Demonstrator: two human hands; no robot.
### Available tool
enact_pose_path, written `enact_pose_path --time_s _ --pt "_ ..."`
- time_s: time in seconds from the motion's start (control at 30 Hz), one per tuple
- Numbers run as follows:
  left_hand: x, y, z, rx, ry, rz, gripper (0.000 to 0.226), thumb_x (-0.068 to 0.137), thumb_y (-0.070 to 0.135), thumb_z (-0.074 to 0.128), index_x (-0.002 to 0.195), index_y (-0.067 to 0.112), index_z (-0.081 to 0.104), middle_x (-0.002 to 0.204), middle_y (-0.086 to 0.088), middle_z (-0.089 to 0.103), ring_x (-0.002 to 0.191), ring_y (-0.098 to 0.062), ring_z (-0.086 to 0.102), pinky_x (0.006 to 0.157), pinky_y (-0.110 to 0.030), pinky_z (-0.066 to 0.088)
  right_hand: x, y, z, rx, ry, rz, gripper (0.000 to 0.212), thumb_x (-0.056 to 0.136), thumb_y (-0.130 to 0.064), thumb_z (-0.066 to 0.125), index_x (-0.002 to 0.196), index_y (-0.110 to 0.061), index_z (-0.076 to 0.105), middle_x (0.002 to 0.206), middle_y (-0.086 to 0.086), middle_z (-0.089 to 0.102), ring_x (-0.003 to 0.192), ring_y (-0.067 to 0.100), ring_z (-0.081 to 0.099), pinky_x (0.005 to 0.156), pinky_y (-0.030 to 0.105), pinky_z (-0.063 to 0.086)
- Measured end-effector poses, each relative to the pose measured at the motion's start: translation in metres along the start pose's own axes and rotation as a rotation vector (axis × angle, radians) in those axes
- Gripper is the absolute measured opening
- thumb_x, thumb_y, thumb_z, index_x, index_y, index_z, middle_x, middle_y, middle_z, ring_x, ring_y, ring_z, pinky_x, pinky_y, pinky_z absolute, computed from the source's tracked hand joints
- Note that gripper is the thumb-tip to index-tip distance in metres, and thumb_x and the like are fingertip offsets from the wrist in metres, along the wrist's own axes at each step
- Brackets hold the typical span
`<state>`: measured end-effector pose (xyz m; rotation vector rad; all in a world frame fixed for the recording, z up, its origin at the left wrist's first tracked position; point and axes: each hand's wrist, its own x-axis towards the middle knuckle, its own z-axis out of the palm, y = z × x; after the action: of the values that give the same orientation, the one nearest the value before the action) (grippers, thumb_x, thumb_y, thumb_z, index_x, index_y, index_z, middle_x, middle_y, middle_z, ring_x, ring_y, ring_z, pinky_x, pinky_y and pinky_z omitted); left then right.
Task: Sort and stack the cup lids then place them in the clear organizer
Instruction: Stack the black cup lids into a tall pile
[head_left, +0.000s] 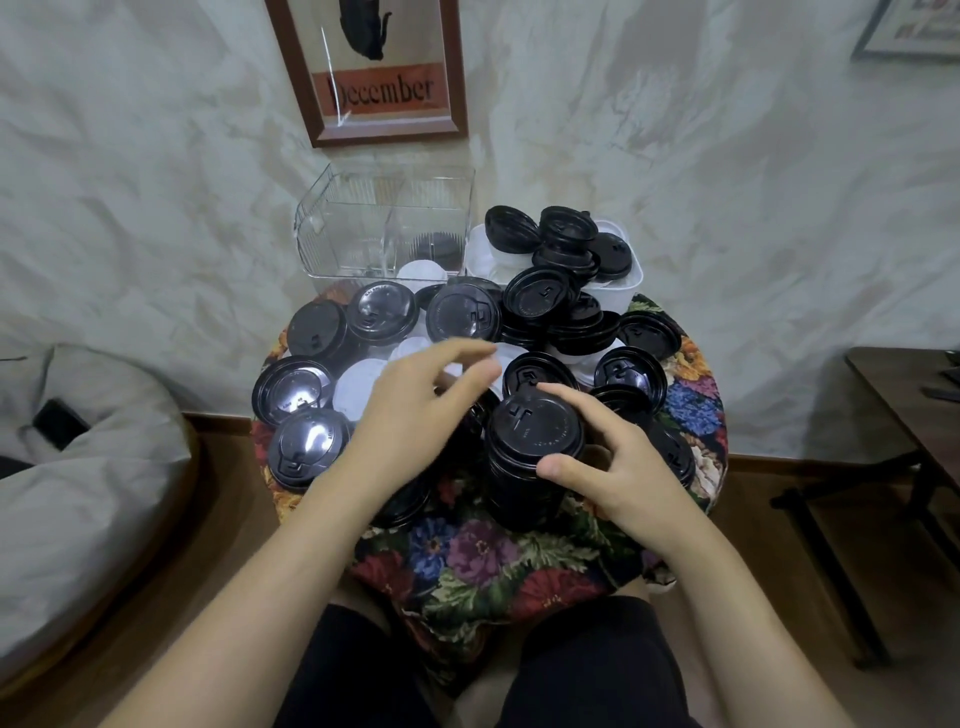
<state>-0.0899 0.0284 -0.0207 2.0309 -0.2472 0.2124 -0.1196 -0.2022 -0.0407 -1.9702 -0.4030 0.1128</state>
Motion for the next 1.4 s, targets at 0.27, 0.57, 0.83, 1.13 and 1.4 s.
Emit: enact_pose_path --time_s 0.27,0.57,0.83,1.13,1.4 --pt "0.13 0.004 0.007 0.556 0.096 0.294 0.025 0.102 0.027 0.063 0.125 0.022 0.071 0.116 0.008 0.07 0.091 -0.011 0.064 0.083 -0.026 0.041 0.0 0.0 -0.001 0.012 -0.01 0.031 0.075 0.075 -0.056 0.084 0.142 -0.049 0.052 0.135 -0.03 0.062 0.127 -0.004 0.058 0.11 0.032 0.046" --pt "0.219 0.008 0.05 0.697 -0.022 0.388 0.039 0.101 0.015 0.062 0.139 0.017 0.065 0.135 -0.008 0.064 0.124 -0.034 0.055 0.102 -0.045 0.046 -0.003 0.0 0.0 0.025 -0.019 0.077 0.074 0.078 -0.052 0.084 0.144 -0.054 0.048 0.137 -0.035 0.058 0.128 -0.009 0.055 0.105 0.019 0.042" --pt "0.251 0.014 0.06 0.833 -0.041 0.419 0.024 0.103 0.015 0.059 0.115 0.019 0.079 0.127 -0.003 0.07 0.114 -0.033 0.053 0.098 -0.044 0.045 -0.004 0.001 -0.002 0.021 -0.035 0.1 0.075 0.077 -0.059 0.082 0.143 -0.061 0.044 0.142 -0.037 0.052 0.133 -0.009 0.05 0.115 0.033 0.041" --pt "0.23 0.003 0.043 0.696 0.027 0.443 0.021 0.098 0.019 0.058 0.107 0.019 0.076 0.105 0.001 0.073 0.106 -0.031 0.058 0.092 -0.041 0.045 -0.002 0.003 0.001 0.033 -0.025 0.063 0.075 0.076 -0.062 0.079 0.142 -0.06 0.045 0.143 -0.034 0.053 0.133 -0.006 0.051 0.114 0.035 0.042" --pt "0.187 -0.004 0.021 0.613 0.038 0.368 0.012 0.096 0.023 0.062 0.1 0.024 0.073 0.098 0.008 0.072 0.105 -0.027 0.056 0.093 -0.044 0.044 -0.004 0.004 0.004 0.06 -0.002 0.039 0.073 0.081 -0.048 0.084 0.144 -0.05 0.049 0.137 -0.032 0.06 0.129 -0.006 0.056 0.106 0.023 0.041"
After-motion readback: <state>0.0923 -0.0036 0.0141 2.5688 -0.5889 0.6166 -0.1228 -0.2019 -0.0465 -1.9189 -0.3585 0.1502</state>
